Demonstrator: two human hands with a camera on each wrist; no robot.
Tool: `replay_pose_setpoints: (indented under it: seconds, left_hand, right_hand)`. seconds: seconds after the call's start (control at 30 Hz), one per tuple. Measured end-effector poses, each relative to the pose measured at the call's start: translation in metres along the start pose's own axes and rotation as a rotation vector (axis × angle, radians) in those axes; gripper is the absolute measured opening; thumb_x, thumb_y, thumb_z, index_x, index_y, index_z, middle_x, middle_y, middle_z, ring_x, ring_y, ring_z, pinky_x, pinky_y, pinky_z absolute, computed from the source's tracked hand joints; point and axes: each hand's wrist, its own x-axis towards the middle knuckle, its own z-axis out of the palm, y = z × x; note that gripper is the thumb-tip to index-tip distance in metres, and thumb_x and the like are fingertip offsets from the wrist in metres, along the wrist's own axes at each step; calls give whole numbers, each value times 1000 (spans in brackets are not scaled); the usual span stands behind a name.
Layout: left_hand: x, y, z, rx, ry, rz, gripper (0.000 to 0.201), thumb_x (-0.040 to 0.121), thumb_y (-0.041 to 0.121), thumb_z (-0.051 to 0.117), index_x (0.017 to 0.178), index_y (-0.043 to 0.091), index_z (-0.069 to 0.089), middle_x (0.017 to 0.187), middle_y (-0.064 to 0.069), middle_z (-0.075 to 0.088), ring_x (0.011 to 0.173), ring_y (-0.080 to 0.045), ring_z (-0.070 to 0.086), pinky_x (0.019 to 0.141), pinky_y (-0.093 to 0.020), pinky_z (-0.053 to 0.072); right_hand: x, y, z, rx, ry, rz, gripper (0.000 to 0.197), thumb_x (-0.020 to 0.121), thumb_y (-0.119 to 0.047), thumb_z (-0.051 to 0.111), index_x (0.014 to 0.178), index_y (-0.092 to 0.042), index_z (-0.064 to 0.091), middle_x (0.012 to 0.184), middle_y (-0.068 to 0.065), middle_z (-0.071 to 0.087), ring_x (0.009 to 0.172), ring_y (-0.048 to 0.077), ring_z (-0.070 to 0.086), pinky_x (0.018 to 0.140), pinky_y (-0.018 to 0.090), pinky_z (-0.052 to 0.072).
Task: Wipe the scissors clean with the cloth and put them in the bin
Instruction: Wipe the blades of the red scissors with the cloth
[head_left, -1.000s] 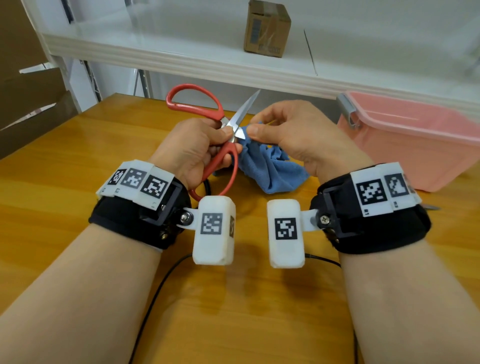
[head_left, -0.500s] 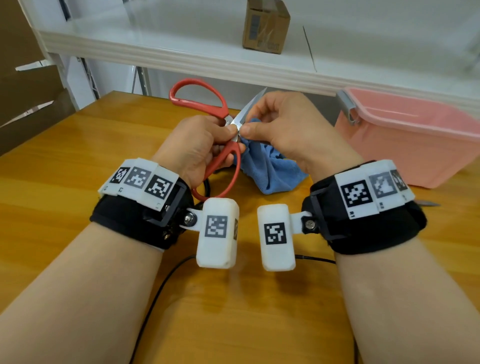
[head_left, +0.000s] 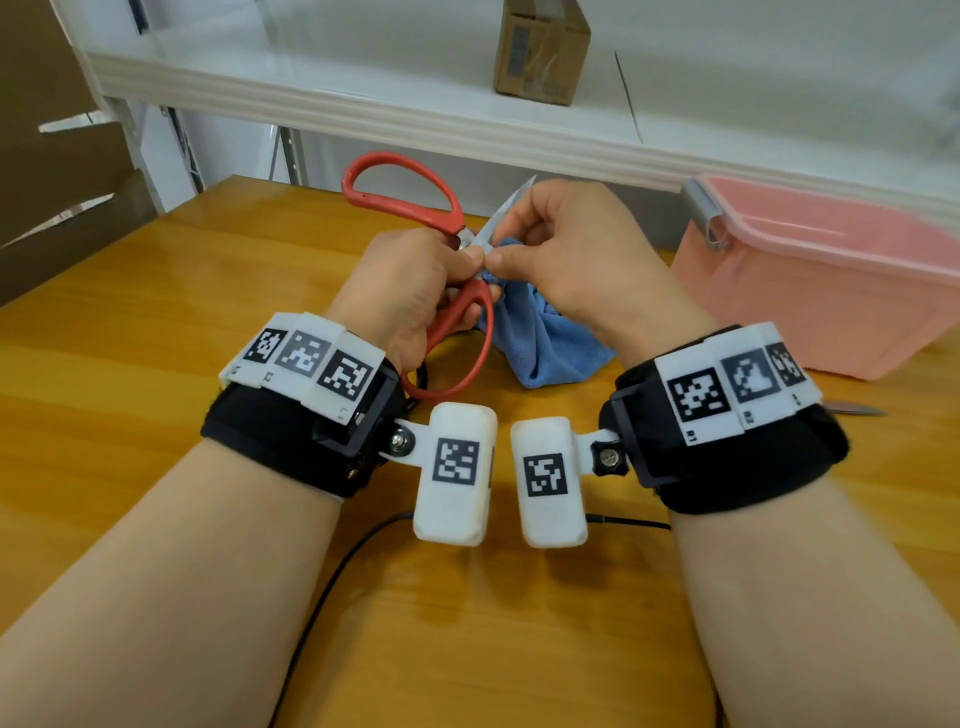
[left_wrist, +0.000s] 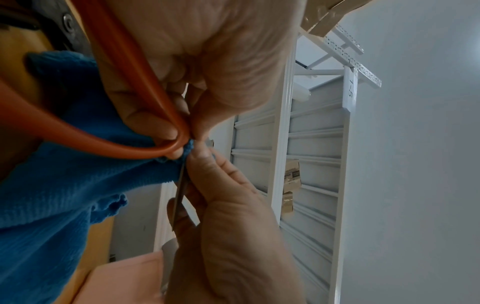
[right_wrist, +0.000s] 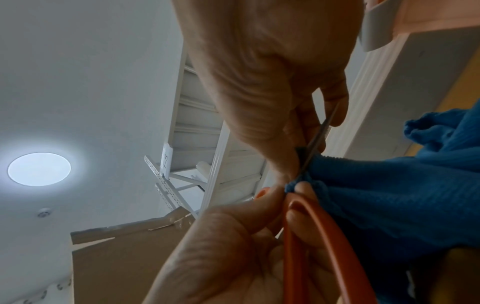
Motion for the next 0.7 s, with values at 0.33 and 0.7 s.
replay_pose_setpoints:
  seconds: [0.33,0.7]
  left_hand:
    - [-1,1,5,-19,-13,2,6,96,4,54,93,4,59,72,-11,66,72,-22,67,50,-23,50]
    - [-5,7,-3,-76,-99,33,9,96,2,51,94,4,59,70,-7,63,67,-16,67,53,-21,52]
  right_hand:
    - [-1,0,5,-95,90,-27,32,90,-8,61,75,-23,38,74,-8,46,67,11,42,67,31,44]
    - [0,0,-2,159,117,21,23,89,-15,71,78,-22,52,67,-5,55,63,12,55,72,35,57]
